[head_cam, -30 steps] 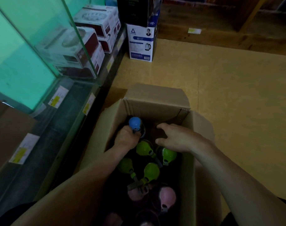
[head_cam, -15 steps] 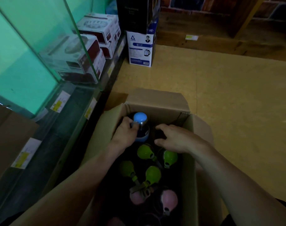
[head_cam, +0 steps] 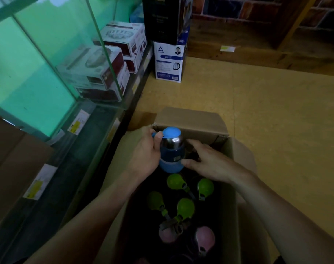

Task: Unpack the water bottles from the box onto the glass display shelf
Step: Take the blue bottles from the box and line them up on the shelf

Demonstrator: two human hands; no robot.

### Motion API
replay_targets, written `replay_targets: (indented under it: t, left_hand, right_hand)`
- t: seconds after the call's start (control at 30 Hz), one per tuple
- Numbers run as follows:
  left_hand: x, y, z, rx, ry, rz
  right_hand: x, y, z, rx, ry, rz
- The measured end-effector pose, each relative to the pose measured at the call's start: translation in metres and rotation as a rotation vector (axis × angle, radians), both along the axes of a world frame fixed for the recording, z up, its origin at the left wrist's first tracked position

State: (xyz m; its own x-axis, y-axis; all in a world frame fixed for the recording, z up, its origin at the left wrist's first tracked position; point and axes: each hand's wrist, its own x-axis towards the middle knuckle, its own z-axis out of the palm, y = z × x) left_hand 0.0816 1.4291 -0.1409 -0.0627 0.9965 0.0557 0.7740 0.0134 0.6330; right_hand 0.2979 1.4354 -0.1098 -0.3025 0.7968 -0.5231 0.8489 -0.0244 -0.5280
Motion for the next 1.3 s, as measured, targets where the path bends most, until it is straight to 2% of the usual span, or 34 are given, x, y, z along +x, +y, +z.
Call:
replay_targets:
  t: [0.1,0.27,0.3,0.4,0.57,0.7,0.8,1.0,1.13,1.3]
  left_hand:
    - [-0.001,0.000,-0.002,-0.005,-0.087,-0.006]
    - [0.018,-0.012,0.026,-0.090,-0.545,0.069]
    - [0.019,-0.012,0.027,-0.093,-0.589,0.082]
    - [0.017,-0.013,0.030,-0.075,-0.650,0.116]
    - [0.016,-0.024,0.027,-0.093,-0.756,0.058]
    - [0.012,-0.031,0.023,-0.048,-0.686,-0.013]
    - [0.014,-0.038,0.022,-0.050,-0.707,-0.010]
    - [0.021,-0.049,0.015,-0.236,-0.778,-0.047]
    - [0.023,-0.053,0.018,-0.358,-0.910,-0.009]
    - [0.025,-0.059,0.019,-0.427,-0.914,0.100]
  right_hand:
    - [0.001,-0.002,0.001,0.048,0.125,0.004]
    - [-0.003,-0.005,0.005,-0.074,0.409,-0.080]
    - [-0.004,-0.006,0.006,-0.112,0.452,-0.102]
    - [-0.008,-0.010,0.010,-0.223,0.569,-0.191]
    - [-0.006,-0.012,0.009,-0.306,0.613,-0.298]
    - [-0.006,-0.014,0.010,-0.294,0.645,-0.331]
    - [-0.006,-0.015,0.009,-0.301,0.678,-0.384]
    - [-0.012,-0.014,0.006,-0.284,0.747,-0.485]
    - [-0.020,-0.014,0.006,-0.334,0.767,-0.503]
    - [-0.031,-0.025,0.008,-0.506,0.765,-0.584]
